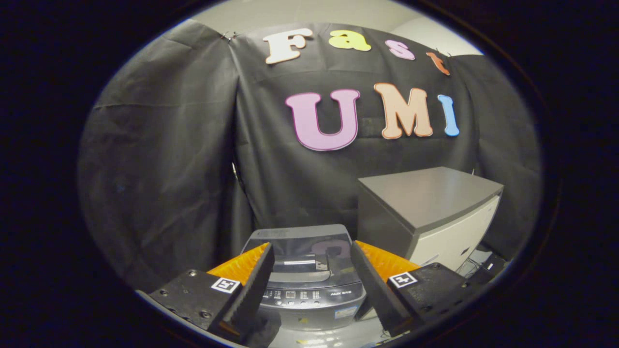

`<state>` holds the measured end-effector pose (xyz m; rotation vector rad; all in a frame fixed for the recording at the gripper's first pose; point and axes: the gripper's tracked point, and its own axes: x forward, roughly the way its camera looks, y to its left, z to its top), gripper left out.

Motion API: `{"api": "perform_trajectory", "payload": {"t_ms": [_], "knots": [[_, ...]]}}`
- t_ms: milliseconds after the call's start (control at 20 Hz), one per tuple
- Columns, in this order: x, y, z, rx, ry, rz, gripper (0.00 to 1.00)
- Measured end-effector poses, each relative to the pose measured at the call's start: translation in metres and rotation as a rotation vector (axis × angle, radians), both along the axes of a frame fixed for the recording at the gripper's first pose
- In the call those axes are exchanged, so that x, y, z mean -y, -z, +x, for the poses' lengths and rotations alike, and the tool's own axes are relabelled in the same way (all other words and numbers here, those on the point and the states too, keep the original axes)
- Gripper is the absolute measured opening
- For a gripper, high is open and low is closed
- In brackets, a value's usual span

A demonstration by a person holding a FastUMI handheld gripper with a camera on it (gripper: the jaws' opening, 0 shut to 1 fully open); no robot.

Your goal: Put the clothes into the washing machine and then close the washing machine lid.

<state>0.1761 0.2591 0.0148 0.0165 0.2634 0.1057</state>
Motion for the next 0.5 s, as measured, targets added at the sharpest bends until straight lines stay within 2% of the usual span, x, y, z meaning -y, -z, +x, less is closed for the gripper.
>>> {"api": "perform_trajectory", "payload": {"t_ms": [500], "knots": [[0.035, -0.065, -0.070, 0.176, -0.054, 0.012, 0.97]]}}
